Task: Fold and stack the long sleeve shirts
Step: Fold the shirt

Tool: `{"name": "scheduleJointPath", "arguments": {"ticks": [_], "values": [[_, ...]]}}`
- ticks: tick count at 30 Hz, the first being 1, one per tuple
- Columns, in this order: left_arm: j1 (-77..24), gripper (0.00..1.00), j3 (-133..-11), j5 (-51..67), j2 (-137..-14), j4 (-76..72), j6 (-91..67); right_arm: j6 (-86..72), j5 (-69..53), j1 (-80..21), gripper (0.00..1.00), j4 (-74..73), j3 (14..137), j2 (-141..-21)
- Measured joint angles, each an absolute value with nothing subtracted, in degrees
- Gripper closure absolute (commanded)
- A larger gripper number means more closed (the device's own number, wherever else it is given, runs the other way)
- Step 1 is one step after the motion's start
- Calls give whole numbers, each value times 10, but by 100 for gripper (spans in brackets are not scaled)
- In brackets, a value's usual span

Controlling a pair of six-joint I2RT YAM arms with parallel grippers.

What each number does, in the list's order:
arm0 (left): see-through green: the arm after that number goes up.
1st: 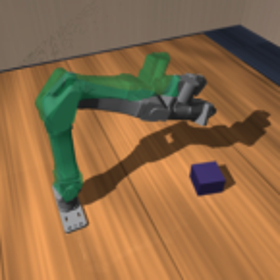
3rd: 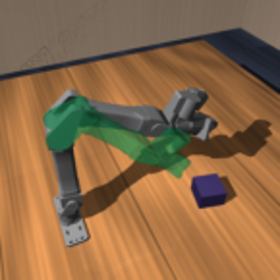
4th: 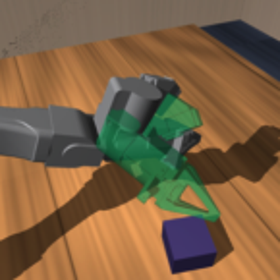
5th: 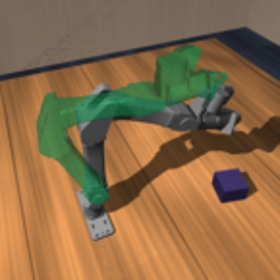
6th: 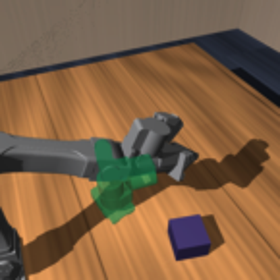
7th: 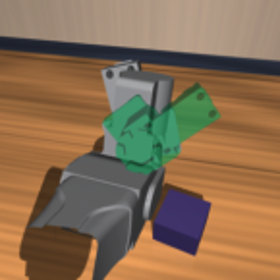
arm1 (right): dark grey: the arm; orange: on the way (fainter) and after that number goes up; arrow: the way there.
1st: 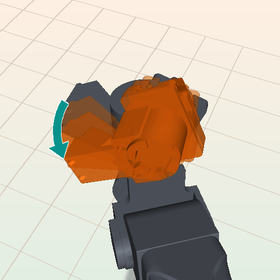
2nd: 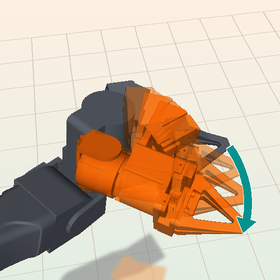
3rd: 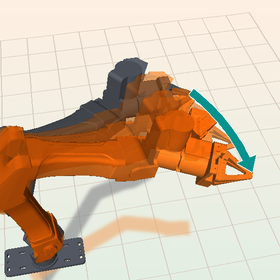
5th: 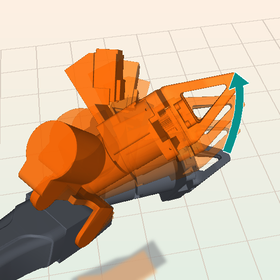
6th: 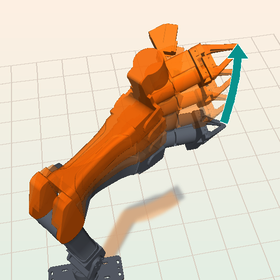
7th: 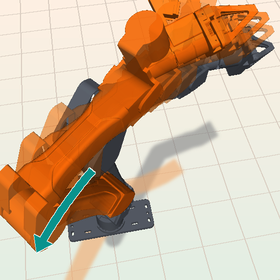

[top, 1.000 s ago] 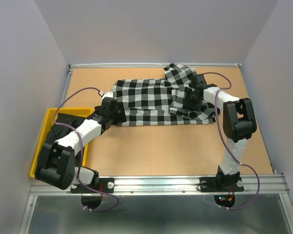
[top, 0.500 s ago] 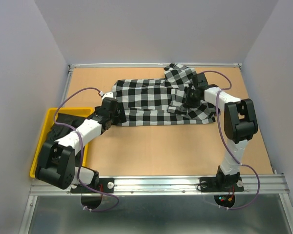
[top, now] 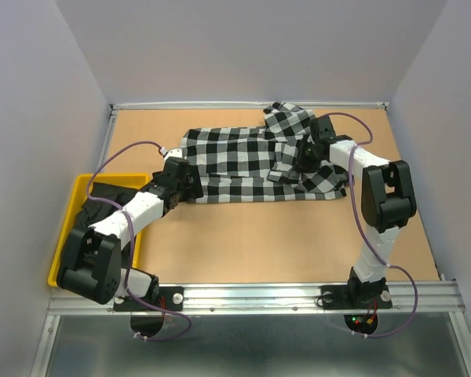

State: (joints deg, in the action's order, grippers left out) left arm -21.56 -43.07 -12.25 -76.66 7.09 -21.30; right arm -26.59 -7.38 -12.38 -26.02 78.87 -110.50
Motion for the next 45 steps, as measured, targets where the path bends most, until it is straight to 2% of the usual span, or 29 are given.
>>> {"name": "scheduleJointPath", "arguments": {"ticks": [3, 5, 10, 17, 23, 28, 45], "values": [[-216, 1, -431, -123, -767, 71, -213, -271, -85, -124, 56, -260, 788, -1104], [-216, 2, -431, -123, -767, 71, -213, -274, -92, -124, 56, -260, 785, -1100], [-216, 1, -431, -123, -767, 71, -213, -286, -105, -124, 44, -258, 778, -1080], [-216, 1, -431, -122, -767, 71, -213, -299, -106, -124, 43, -251, 765, -1063], [-216, 1, -431, -123, -767, 71, -213, -337, -49, -124, 43, -251, 721, -1037], [-216, 1, -431, -123, -767, 71, -213, -366, -30, -124, 47, -249, 696, -1020], [-216, 1, -431, -125, -767, 73, -215, -400, -90, -124, 52, -218, 677, -1018]]}}
